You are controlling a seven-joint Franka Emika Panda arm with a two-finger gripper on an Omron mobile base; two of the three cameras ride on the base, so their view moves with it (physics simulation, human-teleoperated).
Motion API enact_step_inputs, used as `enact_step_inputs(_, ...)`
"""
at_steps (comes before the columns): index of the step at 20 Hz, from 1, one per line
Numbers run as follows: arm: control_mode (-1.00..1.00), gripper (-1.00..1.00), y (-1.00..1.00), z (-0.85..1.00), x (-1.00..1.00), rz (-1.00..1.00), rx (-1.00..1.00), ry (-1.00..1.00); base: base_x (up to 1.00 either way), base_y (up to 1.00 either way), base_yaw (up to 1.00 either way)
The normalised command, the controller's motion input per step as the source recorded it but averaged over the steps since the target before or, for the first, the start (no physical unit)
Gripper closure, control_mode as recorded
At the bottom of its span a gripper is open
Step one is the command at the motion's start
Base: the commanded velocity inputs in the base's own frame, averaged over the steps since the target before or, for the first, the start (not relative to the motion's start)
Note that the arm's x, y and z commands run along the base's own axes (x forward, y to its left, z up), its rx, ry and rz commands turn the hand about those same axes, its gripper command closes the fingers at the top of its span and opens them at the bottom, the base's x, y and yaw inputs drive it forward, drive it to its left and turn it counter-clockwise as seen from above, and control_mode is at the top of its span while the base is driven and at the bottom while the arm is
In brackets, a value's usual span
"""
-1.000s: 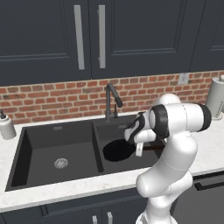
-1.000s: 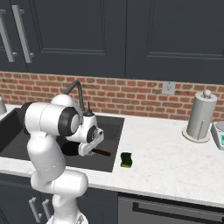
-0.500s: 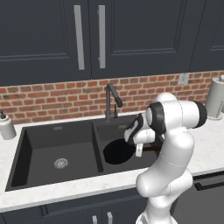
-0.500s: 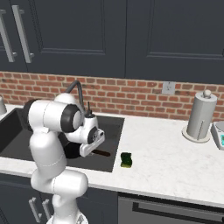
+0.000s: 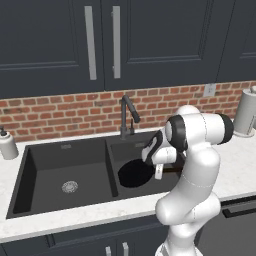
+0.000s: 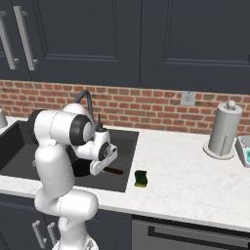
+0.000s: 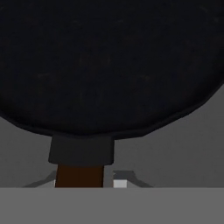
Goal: Pick the pan and sponge and place them into the sink. Then turn on the water.
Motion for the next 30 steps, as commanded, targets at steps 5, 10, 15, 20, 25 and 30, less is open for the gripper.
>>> enact_step_inputs(5, -1.00, -1.00, 0.00, 0.00, 0.00, 0.00, 0.00, 0.00, 0.00, 0.00, 0.00)
enact_step_inputs(10, -1.00, -1.00, 0.00, 0.00, 0.00, 0.00, 0.00, -0.01, 0.00, 0.00, 0.00)
enact_step_inputs(15, -1.00, -1.00, 0.00, 0.00, 0.00, 0.00, 0.00, 0.00, 0.00, 0.00, 0.00)
enact_step_inputs(20, -1.00, -1.00, 0.00, 0.09, 0.00, 0.00, 0.00, 0.00, 0.00, 0.00, 0.00)
enact_step_inputs(25, -1.00, -1.00, 0.00, 0.29, -0.01, 0.00, 0.00, 0.00, 0.00, 0.00, 0.00)
enact_step_inputs(30, -1.00, -1.00, 0.00, 0.22, -0.08, 0.00, 0.00, 0.00, 0.00, 0.00, 0.00)
